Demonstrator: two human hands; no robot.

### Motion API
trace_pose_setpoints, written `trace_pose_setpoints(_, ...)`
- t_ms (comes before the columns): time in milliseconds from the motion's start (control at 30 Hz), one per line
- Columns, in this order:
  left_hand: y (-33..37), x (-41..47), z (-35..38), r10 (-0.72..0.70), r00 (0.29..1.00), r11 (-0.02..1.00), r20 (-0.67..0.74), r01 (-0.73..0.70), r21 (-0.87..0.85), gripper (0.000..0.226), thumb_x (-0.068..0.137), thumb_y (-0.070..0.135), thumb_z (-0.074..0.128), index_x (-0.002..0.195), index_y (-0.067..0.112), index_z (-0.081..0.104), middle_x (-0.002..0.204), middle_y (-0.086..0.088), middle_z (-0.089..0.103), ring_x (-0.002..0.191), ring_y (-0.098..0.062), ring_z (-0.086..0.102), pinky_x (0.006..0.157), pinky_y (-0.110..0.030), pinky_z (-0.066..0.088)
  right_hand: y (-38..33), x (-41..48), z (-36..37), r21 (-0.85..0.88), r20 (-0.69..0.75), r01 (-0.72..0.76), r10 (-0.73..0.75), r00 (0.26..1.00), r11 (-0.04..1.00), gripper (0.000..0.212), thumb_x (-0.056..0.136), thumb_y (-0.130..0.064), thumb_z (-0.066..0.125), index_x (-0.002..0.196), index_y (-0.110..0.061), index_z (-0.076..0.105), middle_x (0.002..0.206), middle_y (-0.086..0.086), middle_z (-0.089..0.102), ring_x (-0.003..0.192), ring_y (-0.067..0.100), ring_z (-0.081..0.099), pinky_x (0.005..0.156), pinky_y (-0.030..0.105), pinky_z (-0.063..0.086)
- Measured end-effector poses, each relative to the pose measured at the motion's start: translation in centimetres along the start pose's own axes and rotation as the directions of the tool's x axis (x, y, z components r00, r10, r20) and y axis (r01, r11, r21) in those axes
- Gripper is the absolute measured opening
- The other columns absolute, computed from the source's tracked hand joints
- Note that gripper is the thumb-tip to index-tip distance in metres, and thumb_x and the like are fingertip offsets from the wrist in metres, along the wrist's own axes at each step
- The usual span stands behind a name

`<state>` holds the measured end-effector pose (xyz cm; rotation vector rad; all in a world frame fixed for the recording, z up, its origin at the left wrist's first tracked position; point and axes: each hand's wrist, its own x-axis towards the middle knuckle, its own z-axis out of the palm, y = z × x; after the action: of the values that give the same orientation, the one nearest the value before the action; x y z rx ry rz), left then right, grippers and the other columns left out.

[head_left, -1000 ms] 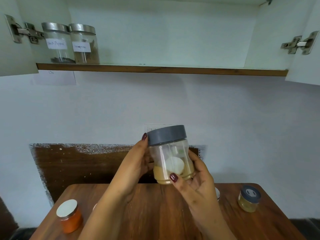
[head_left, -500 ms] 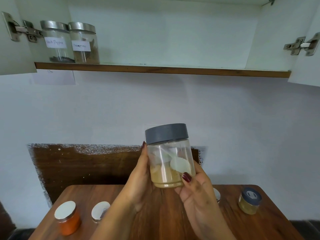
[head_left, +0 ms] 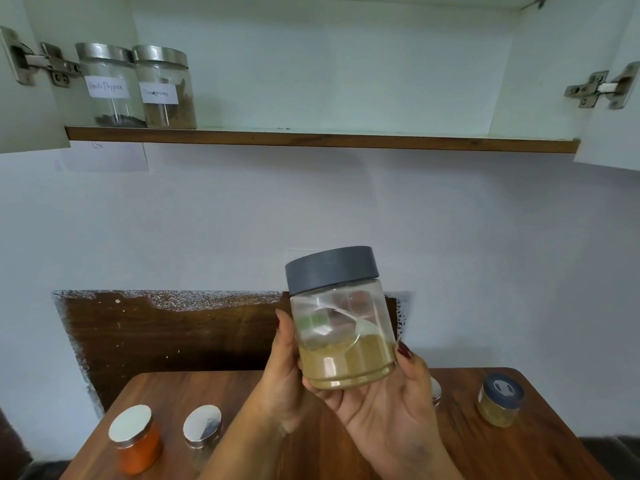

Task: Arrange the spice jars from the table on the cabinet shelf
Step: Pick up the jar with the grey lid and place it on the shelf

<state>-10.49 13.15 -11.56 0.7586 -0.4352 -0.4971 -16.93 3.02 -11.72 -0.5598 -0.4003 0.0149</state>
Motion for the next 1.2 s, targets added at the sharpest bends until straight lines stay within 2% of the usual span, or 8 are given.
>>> trace_pose_setpoints(133, 0.1, -0.1, -0.2, 0.053, 0.998, 0.998, -0.032, -0.052, 0.038, 0.111, 0.050, 0.073, 0.083, 0.130, 0.000, 0.060, 0.133, -0.034, 0.054, 0.126, -0.046, 0.052, 0.110, -0.062, 0.037, 0.1, 0.0, -0.8, -0.043, -0.033, -0.003, 0.001, 0.999, 0.999, 0.062, 0.088, -0.040, 0.067, 0.135, -0.004, 0.051, 0.137, 0.028, 0.050, 0.116, 0.042, 0.056, 0.093, 0.052, 0.050)
trace_pose_setpoints(200, 0.2, 0.3, -0.2, 0.070, 0.997, 0.995, -0.034, -0.068, 0.072, 0.094, 0.048, 0.074, 0.082, 0.113, 0.008, 0.072, 0.111, -0.022, 0.069, 0.101, -0.034, 0.069, 0.084, -0.046, 0.058, -0.1, 0.3, -0.7, -0.189, -0.114, -0.004, -0.018, 0.993, 0.982, 0.075, 0.072, -0.049, 0.080, 0.128, -0.004, 0.058, 0.128, 0.030, 0.057, 0.103, 0.041, 0.063, 0.081, 0.050, 0.056)
trace_pose_setpoints(300, 0.6, 0.5, 0.1, 0.067, 0.997, 0.995, 0.023, -0.068, 0.069, 0.090, 0.047, 0.075, 0.081, 0.104, 0.007, 0.075, 0.090, -0.021, 0.072, 0.071, -0.031, 0.071, 0.054, -0.033, 0.058, 0.0, 0.6, -0.8, -0.433, -0.279, -0.006, -0.128, 0.952, 0.901, 0.099, 0.051, -0.063, 0.084, 0.123, -0.002, 0.054, 0.113, 0.029, 0.065, 0.089, 0.041, 0.067, 0.065, 0.045, 0.059)
trace_pose_setpoints(500, 1.5, 0.5, 0.1, 0.192, 0.981, 0.960, 0.024, -0.193, 0.203, 0.077, 0.060, 0.068, 0.079, 0.107, 0.007, 0.074, 0.103, -0.025, 0.071, 0.095, -0.034, 0.071, 0.080, -0.044, 0.059, 0.0, 0.5, -1.2, -0.802, -0.151, 0.173, -0.474, 0.868, 0.572, 0.085, 0.062, -0.065, 0.078, 0.130, -0.022, 0.047, 0.115, -0.004, 0.065, 0.105, 0.022, 0.066, 0.078, 0.029, 0.057)
trace_pose_setpoints(733, 2.1, 0.6, 0.3, 0.296, 0.954, 0.869, -0.044, -0.250, 0.426, 0.067, 0.071, 0.074, 0.065, 0.108, 0.019, 0.074, 0.109, -0.017, 0.073, 0.106, -0.032, 0.068, 0.094, -0.049, 0.053, 0.4, -0.2, -0.4, -0.926, -0.018, 0.170, -0.490, 0.871, 0.337, 0.098, 0.065, -0.061, 0.078, 0.145, -0.031, 0.032, 0.129, -0.013, 0.054, 0.115, 0.021, 0.060, 0.087, 0.030, 0.056)
trace_pose_setpoints(967, 2.2, 0.5, -0.1, 0.265, 0.964, 0.847, -0.022, -0.221, 0.483, 0.050, 0.083, 0.060, 0.053, 0.109, 0.023, 0.074, 0.113, -0.014, 0.072, 0.109, -0.029, 0.068, 0.097, -0.048, 0.051, 0.8, -0.1, -0.7, -0.897, -0.044, 0.174, -0.474, 0.879, 0.406, 0.081, 0.063, -0.058, 0.081, 0.135, -0.041, 0.047, 0.131, 0.004, 0.057, 0.114, 0.025, 0.062, 0.089, 0.034, 0.056)
trace_pose_setpoints(1100, 2.5, 0.5, -0.1, 0.250, 0.968, 0.807, 0.012, -0.215, 0.549, 0.069, 0.073, 0.080, 0.058, 0.114, 0.027, 0.071, 0.120, -0.009, 0.071, 0.114, -0.024, 0.066, 0.094, -0.034, 0.053, 0.5, 0.2, -0.6, -0.782, -0.130, 0.179, -0.437, 0.890, 0.597, 0.081, 0.059, -0.047, 0.088, 0.129, -0.026, 0.054, 0.118, 0.006, 0.068, 0.109, 0.026, 0.067, 0.084, 0.032, 0.057)
trace_pose_setpoints(1200, 2.6, 0.5, -0.5, 0.188, 0.982, 0.863, 0.000, -0.165, 0.478, 0.082, 0.073, 0.084, 0.048, 0.123, 0.023, 0.068, 0.128, -0.011, 0.067, 0.124, -0.027, 0.060, 0.106, -0.047, 0.044, 0.1, 0.7, -0.5, -0.688, -0.188, 0.184, -0.418, 0.889, 0.702, 0.089, 0.050, -0.047, 0.091, 0.125, -0.016, 0.054, 0.110, -0.001, 0.072, 0.105, 0.018, 0.069, 0.078, 0.026, 0.058)
